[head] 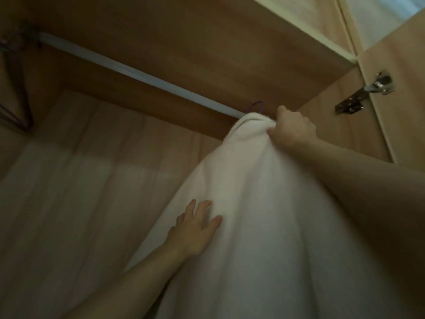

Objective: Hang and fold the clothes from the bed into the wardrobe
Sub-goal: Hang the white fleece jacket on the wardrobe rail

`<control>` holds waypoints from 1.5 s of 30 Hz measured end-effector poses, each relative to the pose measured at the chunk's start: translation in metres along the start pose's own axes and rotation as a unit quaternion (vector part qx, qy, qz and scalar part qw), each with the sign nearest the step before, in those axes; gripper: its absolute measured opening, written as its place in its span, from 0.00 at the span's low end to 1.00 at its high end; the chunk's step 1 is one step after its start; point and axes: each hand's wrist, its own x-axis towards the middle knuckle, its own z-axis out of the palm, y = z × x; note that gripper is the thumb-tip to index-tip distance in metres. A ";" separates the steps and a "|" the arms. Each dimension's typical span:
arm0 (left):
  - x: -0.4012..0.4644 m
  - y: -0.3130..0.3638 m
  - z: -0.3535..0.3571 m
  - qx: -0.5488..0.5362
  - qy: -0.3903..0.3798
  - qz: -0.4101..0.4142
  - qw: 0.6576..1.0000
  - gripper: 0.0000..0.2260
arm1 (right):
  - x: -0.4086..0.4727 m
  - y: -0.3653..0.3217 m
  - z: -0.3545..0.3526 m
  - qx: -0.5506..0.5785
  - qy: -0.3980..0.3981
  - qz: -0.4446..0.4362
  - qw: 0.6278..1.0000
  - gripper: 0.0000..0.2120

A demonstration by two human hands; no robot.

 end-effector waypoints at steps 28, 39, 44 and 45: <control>-0.083 -0.046 0.116 0.064 -0.201 -0.016 0.977 0.27 | -0.113 0.008 0.074 -0.237 -0.079 -0.129 0.960 0.28; -0.280 -0.013 0.048 0.206 -0.191 -0.099 0.955 0.29 | -0.349 0.034 0.021 -0.061 -0.300 -0.143 0.941 0.31; -0.337 0.015 0.014 0.216 -0.223 -0.076 0.947 0.31 | -0.448 0.050 -0.049 0.010 -0.411 -0.124 0.903 0.36; -0.349 0.024 0.009 0.205 -0.225 -0.075 0.950 0.30 | -0.463 0.053 -0.067 0.020 -0.420 -0.120 0.899 0.36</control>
